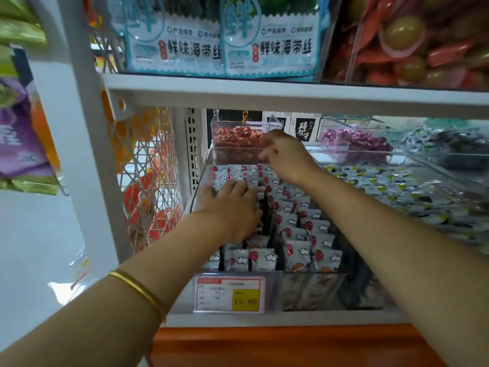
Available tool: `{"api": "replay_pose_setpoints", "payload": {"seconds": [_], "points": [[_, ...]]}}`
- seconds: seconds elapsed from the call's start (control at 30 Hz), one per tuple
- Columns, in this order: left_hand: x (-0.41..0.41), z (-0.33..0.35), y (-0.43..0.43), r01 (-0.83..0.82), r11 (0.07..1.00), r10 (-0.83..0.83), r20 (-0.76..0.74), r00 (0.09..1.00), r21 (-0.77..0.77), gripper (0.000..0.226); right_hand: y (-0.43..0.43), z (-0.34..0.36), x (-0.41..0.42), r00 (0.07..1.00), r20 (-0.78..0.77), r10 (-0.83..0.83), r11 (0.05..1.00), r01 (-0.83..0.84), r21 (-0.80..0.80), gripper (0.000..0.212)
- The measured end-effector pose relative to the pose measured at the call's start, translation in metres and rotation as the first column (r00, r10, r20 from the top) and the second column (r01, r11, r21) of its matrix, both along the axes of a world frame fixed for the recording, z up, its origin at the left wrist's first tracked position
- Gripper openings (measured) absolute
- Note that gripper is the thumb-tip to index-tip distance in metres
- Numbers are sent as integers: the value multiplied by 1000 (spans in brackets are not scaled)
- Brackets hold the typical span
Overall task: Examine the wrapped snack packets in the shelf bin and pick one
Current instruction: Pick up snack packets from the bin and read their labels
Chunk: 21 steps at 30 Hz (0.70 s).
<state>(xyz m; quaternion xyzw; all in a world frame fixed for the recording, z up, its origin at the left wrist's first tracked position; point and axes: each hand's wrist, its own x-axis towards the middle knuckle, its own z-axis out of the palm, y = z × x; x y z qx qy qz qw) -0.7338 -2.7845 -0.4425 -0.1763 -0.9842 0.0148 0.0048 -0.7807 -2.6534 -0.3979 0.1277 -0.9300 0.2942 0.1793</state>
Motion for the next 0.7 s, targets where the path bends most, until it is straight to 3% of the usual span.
{"api": "replay_pose_setpoints", "payload": {"seconds": [0.07, 0.3, 0.5, 0.7], "points": [[1, 2, -1, 19, 1000, -18, -11, 1000, 15, 55, 8, 0, 28, 999, 12, 50, 997, -50, -56, 30], [52, 5, 6, 186, 934, -148, -144, 978, 306, 49, 42, -16, 128, 997, -22, 75, 982, -78, -173, 20], [80, -6, -1, 135, 990, -134, -28, 991, 29, 51, 47, -22, 169, 995, -79, 65, 998, -67, -21, 24], [83, -6, -7, 82, 997, -82, -34, 996, 2, 49, 42, -41, 166, 991, -136, -5, 961, 42, 272, 21]]}}
